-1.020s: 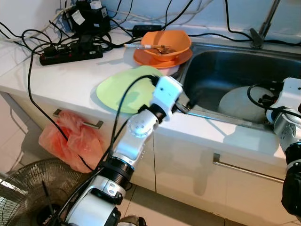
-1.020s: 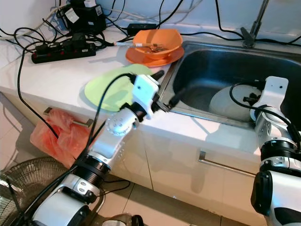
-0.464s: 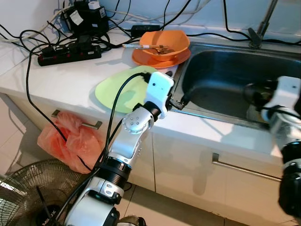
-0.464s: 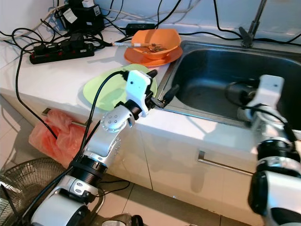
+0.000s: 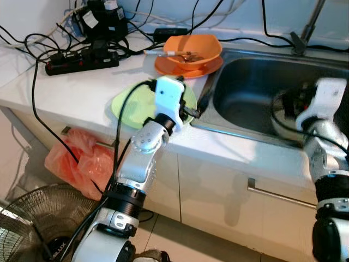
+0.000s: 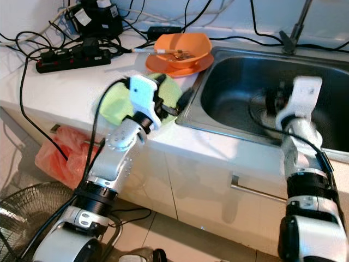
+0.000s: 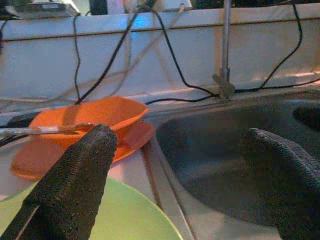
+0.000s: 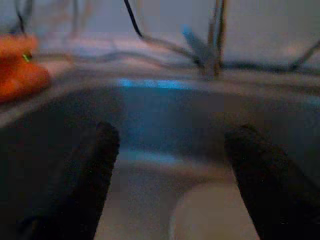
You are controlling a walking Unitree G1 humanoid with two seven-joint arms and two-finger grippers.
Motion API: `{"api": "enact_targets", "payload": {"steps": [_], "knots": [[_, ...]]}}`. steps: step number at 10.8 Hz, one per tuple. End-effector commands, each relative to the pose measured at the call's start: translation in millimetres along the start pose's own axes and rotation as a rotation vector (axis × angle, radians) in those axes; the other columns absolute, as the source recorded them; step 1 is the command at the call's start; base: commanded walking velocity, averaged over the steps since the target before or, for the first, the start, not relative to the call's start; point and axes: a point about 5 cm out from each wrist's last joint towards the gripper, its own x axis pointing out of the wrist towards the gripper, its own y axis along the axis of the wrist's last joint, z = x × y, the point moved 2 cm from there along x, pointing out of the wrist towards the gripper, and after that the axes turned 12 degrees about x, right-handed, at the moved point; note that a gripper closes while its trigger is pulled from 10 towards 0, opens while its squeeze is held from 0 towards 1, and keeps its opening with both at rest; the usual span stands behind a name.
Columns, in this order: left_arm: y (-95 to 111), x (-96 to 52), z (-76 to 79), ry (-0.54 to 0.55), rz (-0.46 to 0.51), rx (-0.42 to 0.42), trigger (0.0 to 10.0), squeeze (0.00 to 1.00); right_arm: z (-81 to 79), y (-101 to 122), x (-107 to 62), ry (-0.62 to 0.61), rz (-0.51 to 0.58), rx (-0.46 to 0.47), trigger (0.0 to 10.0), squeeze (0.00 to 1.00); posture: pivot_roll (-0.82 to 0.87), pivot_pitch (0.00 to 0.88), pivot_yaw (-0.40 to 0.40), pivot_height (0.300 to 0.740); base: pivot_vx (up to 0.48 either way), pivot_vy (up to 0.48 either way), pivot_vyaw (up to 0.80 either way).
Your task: Kitchen organization
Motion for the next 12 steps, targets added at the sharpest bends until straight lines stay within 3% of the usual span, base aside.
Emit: {"api": "enact_targets", "payload": {"steps": [1, 3, 4, 6, 7, 8, 11, 12], "knots": [[-0.7, -3.4, -6.0, 0.028, -0.004, -0.004, 10.0, 0.0, -4.6, -0.1, -2.0, 0.016, 0.01, 0.007, 10.0, 1.0, 0.1, 0.033, 0.088, 0.74, 0.0, 0.0, 0.0], [-0.5, -4.3, -7.4, 0.042, -0.002, -0.016, 10.0, 0.0, -11.3, 3.6, -6.8, 0.041, 0.036, 0.026, 10.0, 0.99, 0.09, 0.026, 0.085, 0.74, 0.0, 0.0, 0.0], [0.3, -3.9, -7.6, 0.049, -0.001, -0.016, 10.0, 0.0, -10.0, 4.3, -9.1, 0.039, 0.036, 0.031, 10.0, 0.79, 0.09, 0.02, 0.077, 0.74, 0.0, 0.0, 0.0], [1.7, -4.3, -11.3, 0.067, 0.005, -0.015, 10.0, 0.0, -12.5, 10.1, -10.4, 0.053, 0.045, 0.033, 10.0, 0.69, 0.09, 0.016, 0.067, 0.74, 0.0, -0.157, 0.0], [1.7, -5.0, -12.9, 0.076, 0.006, -0.019, 10.0, 0.0, -16.2, 12.2, -11.3, 0.067, 0.053, 0.031, 10.0, 0.2, 0.08, 0.014, 0.064, 0.74, 0.0, -0.322, 0.0], [0.8, -6.6, -15.4, 0.087, 0.003, -0.017, 10.0, 0.0, -23.6, 15.7, -15.4, 0.094, 0.07, 0.026, 10.0, 0.0, 0.08, 0.014, 0.062, 0.74, 0.0, -0.472, 0.0], [0.0, -7.1, -25.3, 0.11, 0.003, -0.011, 10.0, 0.0, -26.0, 13.9, -20.4, 0.108, 0.057, 0.023, 10.0, 0.0, 0.07, 0.015, 0.06, 0.74, 0.0, -0.48, 0.0], [1.1, -6.1, -28.0, 0.119, 0.005, -0.007, 10.0, 0.0, -24.8, 14.2, -21.5, 0.105, 0.054, 0.025, 10.0, 0.0, 0.07, 0.016, 0.058, 0.74, 0.0, 0.0, 0.0]]}}
